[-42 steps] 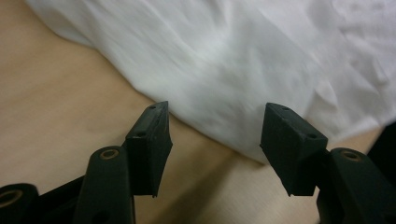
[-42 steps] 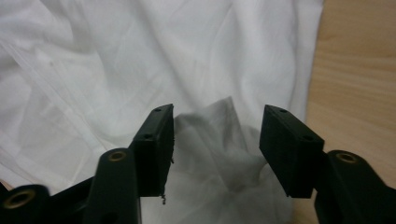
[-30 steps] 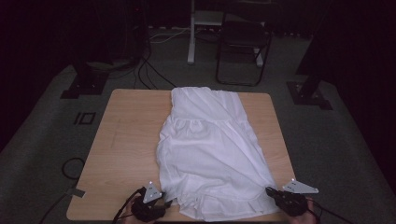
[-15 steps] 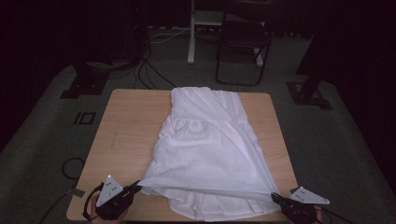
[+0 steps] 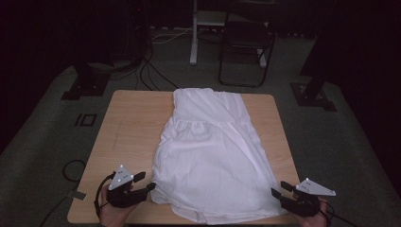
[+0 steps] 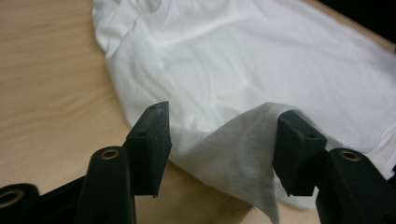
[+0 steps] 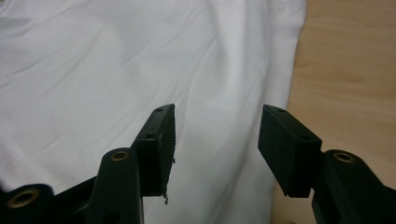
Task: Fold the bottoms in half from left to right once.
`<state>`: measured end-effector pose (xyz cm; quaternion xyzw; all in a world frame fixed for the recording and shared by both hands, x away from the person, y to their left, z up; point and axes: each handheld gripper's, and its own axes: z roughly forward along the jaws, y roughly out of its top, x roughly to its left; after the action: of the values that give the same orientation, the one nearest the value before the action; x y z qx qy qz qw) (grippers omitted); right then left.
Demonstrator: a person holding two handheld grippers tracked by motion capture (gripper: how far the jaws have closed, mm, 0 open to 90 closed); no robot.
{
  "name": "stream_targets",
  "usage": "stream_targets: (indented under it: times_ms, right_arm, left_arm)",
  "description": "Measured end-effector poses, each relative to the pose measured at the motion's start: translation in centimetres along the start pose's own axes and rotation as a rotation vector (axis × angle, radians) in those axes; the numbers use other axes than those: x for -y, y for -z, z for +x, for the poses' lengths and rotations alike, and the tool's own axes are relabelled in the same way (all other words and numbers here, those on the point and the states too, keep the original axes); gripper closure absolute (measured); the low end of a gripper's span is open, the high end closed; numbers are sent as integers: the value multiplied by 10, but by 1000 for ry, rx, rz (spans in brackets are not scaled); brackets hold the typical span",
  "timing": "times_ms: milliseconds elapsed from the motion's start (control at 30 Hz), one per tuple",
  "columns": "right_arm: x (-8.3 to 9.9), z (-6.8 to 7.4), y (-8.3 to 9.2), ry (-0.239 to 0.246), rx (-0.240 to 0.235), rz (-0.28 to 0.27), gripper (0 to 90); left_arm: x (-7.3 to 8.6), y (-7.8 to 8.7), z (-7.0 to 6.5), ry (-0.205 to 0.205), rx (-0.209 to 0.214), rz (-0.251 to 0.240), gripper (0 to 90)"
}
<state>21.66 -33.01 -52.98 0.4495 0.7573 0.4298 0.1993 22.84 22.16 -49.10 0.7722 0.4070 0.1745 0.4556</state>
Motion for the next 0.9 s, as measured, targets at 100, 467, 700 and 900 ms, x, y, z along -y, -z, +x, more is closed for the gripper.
stream_targets:
  times_ms: [100, 467, 700, 900]
  right_arm:
    - [-14, -7, -16, 6, 12, 0, 455]
    - [-57, -27, -79, 8, 22, 13, 440]
    - [-74, -34, -102, 13, 36, 12, 441]
    - [-96, -48, -135, -4, 51, 32, 441]
  left_arm:
    - [-10, 0, 3, -14, -7, -16, 409]
    - [-21, 20, -8, -41, 64, -79, 315]
    - [-27, -4, 10, -16, 9, -38, 325]
    - [-43, -61, 48, 15, -43, 23, 370]
